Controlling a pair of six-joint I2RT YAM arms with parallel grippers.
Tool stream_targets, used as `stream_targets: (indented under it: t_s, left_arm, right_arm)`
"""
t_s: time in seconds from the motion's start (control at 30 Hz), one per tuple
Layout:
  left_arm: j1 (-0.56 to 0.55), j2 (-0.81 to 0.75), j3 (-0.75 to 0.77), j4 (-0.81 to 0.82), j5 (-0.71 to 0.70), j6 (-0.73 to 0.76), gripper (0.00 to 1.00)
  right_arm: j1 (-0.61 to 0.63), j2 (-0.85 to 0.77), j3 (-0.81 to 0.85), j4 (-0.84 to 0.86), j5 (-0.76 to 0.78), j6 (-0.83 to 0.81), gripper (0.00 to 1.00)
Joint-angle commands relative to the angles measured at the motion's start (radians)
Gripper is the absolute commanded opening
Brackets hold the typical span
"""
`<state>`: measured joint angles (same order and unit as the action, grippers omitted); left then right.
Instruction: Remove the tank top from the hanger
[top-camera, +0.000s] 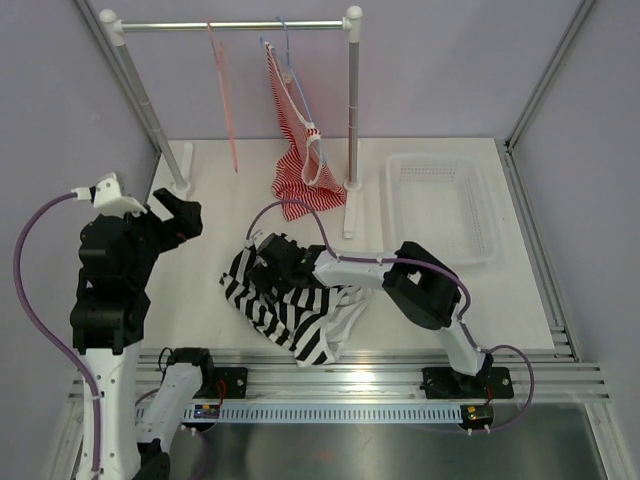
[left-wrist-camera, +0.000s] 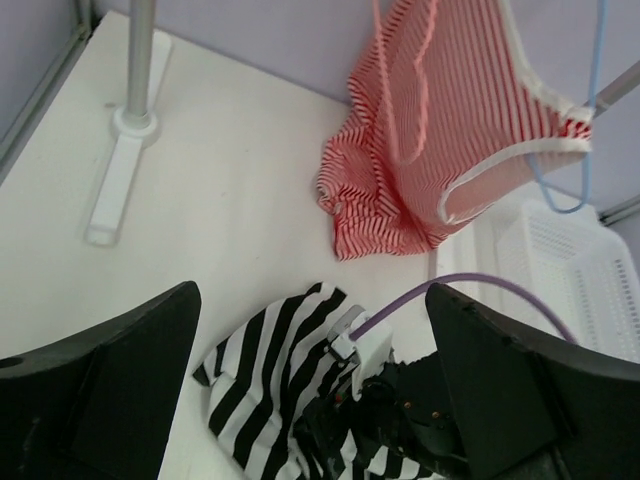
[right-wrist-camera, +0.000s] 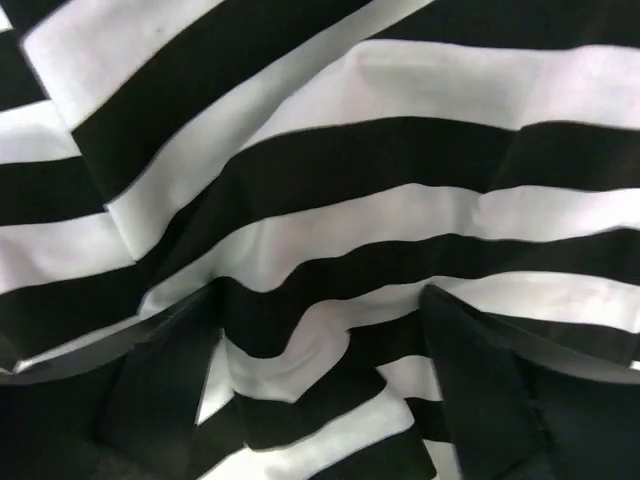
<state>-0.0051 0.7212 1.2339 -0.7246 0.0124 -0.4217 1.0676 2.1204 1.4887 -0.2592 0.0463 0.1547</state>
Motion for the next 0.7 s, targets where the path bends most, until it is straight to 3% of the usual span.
stream_targets:
  t_s: [0.0,0.03,0.07,0.1,0.2,0.33,0.47,0.67]
  left_arm:
    - [0.005,-0.103,-0.118,0.034,-0.091,0.078,0.99]
    - [0.005,-0.13,-0.205,0.053,-0.098,0.08,0.99]
    - [0.005,-0.178,-0.24,0.065,-0.109,0.077,0.99]
    - [0.005,-0.195,-0.276,0.079,-0.114,0.074,0.99]
    - [0.005,-0.206,-0.367,0.079,-0.138,0.069,0.99]
    - [-0.001,-0.186,-0.338,0.051,-0.173,0.078,0.99]
    - [-0.003,-0.203,-0.34,0.05,-0.189,0.077,0.99]
    - [-0.006,-0.204,-0.341,0.051,-0.184,0.078,0.99]
  right_arm:
    - [0.031,0.067,0.093,-0.063,0.09,-0.032,0.85]
    - [0.035,0.079,0.099,-0.072,0.099,-0.023,0.7]
    - [0.037,0.076,0.09,-0.072,0.137,-0.014,0.45]
    - [0.041,0.06,0.072,-0.06,0.154,-0.007,0.0]
    - [0.051,-0.071,-0.008,0.005,0.198,0.003,0.0]
    - [0.052,-0.287,-0.031,-0.026,0.234,-0.015,0.0]
    - [0.049,-0.494,0.037,-0.145,0.363,-0.029,0.0]
    - [0.049,-0.663,0.187,-0.302,0.564,-0.072,0.0]
